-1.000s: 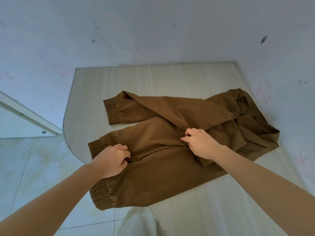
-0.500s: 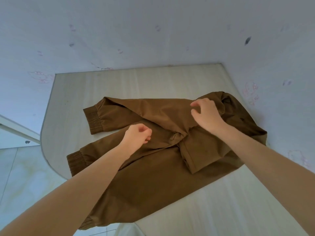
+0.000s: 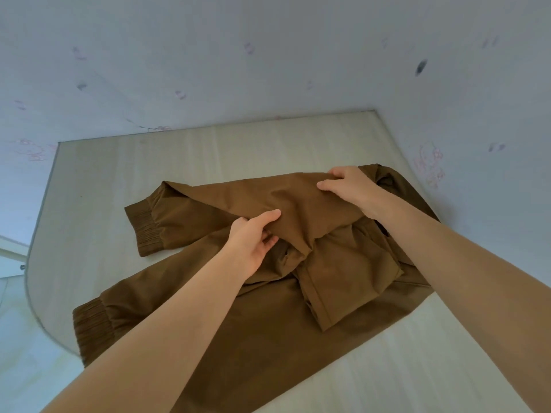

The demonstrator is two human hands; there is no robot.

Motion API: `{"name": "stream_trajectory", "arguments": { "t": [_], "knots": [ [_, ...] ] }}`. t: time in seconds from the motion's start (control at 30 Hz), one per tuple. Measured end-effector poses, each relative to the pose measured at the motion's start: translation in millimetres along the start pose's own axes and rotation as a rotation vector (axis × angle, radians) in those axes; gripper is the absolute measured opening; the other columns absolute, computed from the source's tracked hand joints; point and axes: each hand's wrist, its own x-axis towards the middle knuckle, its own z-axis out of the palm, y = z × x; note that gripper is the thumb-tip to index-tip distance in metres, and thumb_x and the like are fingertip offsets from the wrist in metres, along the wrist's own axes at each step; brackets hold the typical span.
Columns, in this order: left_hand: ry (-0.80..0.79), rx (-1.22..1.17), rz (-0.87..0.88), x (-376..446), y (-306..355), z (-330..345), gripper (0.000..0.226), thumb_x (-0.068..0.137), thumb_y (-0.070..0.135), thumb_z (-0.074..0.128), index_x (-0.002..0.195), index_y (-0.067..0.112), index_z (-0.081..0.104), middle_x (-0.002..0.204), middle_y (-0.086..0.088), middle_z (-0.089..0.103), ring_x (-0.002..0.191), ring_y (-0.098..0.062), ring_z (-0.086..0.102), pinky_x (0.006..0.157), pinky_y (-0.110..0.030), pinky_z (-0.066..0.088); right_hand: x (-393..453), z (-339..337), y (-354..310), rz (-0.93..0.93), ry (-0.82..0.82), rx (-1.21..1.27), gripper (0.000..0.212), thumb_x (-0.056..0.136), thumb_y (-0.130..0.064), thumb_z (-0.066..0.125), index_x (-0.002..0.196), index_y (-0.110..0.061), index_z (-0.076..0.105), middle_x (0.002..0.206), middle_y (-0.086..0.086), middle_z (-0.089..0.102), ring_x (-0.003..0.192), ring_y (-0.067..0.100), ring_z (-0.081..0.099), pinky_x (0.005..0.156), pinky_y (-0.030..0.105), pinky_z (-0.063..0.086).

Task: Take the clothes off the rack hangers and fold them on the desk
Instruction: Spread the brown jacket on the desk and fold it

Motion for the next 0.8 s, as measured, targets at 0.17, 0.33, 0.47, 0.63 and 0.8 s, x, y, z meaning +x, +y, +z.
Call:
{"name": "stream_trajectory", "arguments": {
  "t": [0.17, 0.33, 0.47, 0.63, 0.8],
  "knots": [
    [-0.199, 0.134, 0.041, -36, -7, 13, 0.029, 0.087, 0.015, 0.068, 0.115, 0.015, 0.06, 0.111, 0.0, 0.072, 0.104, -0.019, 0.068, 0.096, -0.036, 0.052, -63, -36, 39, -0.085, 0.018, 0.172, 0.004, 0.086, -0.012, 0.059, 0.088, -0.016, 0.057, 0.089, 0.004, 0.06, 0.088, 0.022, 0.06, 0.079, 0.032, 0.05],
    [-0.155, 0.374, -0.055, -44, -41, 8, 0.04, 0.093, 0.041, 0.057, 0.127, 0.024, 0.044, 0.111, 0.012, 0.058, 0.107, -0.013, 0.059, 0.108, -0.039, 0.042, -105, -42, 84, -0.006, 0.064, 0.135, 0.012, 0.088, -0.004, 0.057, 0.089, -0.014, 0.052, 0.087, 0.002, 0.052, 0.085, 0.018, 0.053, 0.073, 0.022, 0.042],
    [-0.195, 0.586, -0.162, -44, -71, -9, 0.049, 0.095, 0.029, 0.059, 0.14, 0.015, 0.043, 0.12, 0.005, 0.061, 0.112, -0.017, 0.06, 0.099, -0.034, 0.048, -116, -23, 109, 0.154, -0.031, -0.011, 0.027, 0.099, -0.036, 0.048, 0.12, -0.02, 0.055, 0.118, -0.002, 0.056, 0.115, 0.019, 0.052, 0.094, 0.025, 0.043],
    [-0.131, 0.937, -0.084, -46, -92, -18, 0.022, 0.09, 0.017, 0.067, 0.107, 0.02, 0.054, 0.122, -0.002, 0.06, 0.107, -0.018, 0.057, 0.099, -0.034, 0.047, -105, 1, 98, 0.267, -0.127, -0.365, 0.066, 0.099, -0.058, 0.015, 0.139, -0.013, 0.043, 0.144, 0.009, 0.046, 0.13, 0.029, 0.045, 0.115, 0.042, 0.028],
    [-0.246, 1.289, 0.101, -53, -88, -12, 0.046, 0.093, 0.017, 0.062, 0.133, 0.014, 0.038, 0.11, 0.005, 0.049, 0.101, -0.011, 0.049, 0.09, -0.018, 0.037, -74, 14, 66, 0.108, 0.05, -0.272, 0.055, 0.101, -0.051, 0.022, 0.099, -0.012, 0.06, 0.105, 0.007, 0.064, 0.093, 0.019, 0.057, 0.094, 0.033, 0.043]
  ]
}}
